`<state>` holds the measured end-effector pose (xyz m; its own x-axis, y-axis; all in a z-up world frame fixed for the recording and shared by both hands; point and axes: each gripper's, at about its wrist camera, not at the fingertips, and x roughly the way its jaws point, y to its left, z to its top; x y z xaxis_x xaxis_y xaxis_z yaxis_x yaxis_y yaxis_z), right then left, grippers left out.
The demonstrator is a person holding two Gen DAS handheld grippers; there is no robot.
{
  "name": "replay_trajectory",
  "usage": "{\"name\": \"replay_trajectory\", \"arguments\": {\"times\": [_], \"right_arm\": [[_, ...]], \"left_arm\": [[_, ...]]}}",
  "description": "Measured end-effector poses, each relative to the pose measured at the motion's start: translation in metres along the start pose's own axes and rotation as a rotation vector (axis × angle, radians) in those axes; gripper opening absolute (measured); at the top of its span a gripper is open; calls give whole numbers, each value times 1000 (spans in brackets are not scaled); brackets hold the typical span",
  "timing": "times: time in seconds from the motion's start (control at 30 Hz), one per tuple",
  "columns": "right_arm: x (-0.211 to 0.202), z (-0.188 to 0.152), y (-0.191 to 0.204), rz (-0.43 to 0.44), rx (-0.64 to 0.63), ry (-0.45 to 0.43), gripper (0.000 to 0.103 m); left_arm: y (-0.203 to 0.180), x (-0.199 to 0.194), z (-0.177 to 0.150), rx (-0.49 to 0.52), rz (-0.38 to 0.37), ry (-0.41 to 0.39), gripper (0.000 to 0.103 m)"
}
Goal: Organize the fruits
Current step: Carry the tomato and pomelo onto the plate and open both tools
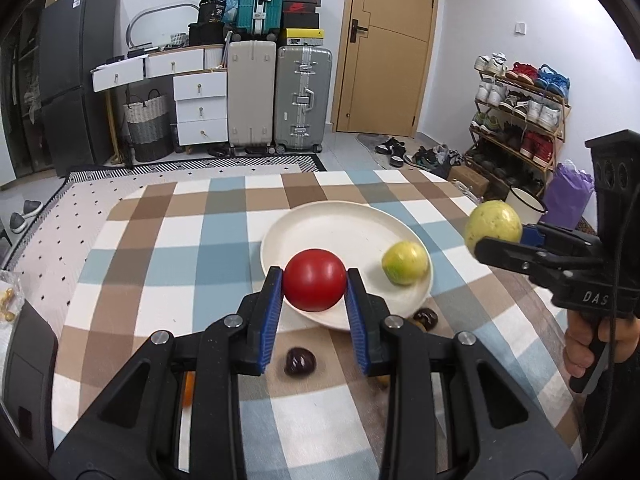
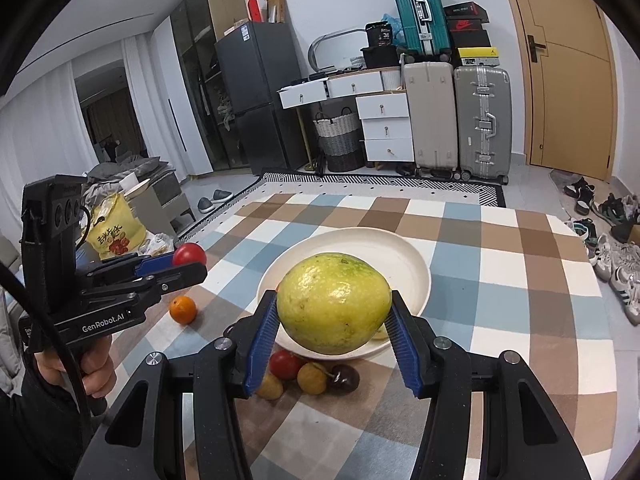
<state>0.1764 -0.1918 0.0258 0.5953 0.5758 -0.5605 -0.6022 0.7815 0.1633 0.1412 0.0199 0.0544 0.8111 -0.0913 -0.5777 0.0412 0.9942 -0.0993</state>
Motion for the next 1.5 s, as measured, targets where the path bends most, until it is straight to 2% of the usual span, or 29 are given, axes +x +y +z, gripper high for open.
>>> {"name": "replay_trajectory", "arguments": {"times": [0.3,0.83,1.5], "right_arm": [[12,13,-5,-21,23,-1,54],[71,17,-26,-44,44,48,54],[105,19,-45,-72,83,73,54]], "left_arm": [[-3,29,11,-2,-10,13,28],[-14,98,12,16,-26,55,28],[-13,134,15,38,-6,87,28]]}}
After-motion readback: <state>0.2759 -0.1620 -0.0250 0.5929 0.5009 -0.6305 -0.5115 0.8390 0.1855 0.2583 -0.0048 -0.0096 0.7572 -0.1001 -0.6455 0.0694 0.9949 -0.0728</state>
